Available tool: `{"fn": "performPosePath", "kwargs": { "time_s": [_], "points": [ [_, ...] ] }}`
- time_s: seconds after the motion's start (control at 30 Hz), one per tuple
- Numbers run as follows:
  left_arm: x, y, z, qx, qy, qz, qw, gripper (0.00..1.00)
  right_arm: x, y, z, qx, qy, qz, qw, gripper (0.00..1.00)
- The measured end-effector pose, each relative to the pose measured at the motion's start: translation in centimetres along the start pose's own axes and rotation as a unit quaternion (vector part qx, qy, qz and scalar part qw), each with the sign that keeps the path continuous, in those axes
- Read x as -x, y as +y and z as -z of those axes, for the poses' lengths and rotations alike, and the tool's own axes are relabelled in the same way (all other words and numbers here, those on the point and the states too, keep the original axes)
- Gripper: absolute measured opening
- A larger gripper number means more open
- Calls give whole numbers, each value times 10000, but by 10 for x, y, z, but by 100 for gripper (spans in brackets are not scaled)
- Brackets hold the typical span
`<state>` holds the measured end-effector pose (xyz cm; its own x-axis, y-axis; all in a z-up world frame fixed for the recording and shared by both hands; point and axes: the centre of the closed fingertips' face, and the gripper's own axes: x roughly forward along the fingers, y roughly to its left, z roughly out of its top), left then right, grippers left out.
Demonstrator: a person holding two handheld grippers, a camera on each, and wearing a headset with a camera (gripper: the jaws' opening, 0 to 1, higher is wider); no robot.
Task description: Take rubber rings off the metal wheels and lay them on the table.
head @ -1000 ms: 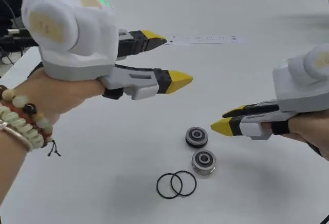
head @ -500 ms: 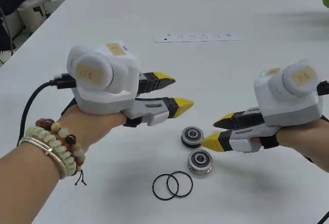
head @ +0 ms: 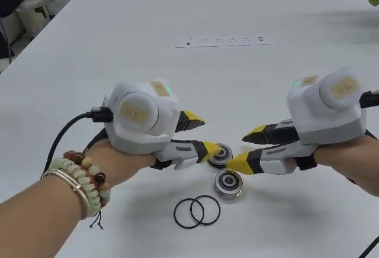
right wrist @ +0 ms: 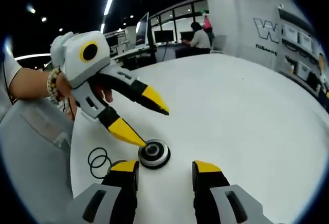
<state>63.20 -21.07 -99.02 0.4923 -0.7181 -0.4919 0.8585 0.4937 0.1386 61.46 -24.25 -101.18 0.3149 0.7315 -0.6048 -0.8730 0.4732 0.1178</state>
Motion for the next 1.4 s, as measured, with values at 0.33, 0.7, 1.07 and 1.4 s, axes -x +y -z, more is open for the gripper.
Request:
{"fn": "performPosePath", "kwargs": {
  "time_s": [0.33,0.7,1.07,1.4],
  "points": [
    [-7,-14,0,42,-4,265,9996,26,-6,2,11,315,257,-14,9992,35],
    [-10,-22,6,72,99,432,9990,20,-9,11,8,398,207,-169,9989,36],
    [-10,-24,9,411,91,461,9980,17,-12,16,3,314,64,-253,9992,33],
    [-9,-26,8,470,67,488,9977,15,-15,18,4,331,112,-248,9991,28]
  ]
}}
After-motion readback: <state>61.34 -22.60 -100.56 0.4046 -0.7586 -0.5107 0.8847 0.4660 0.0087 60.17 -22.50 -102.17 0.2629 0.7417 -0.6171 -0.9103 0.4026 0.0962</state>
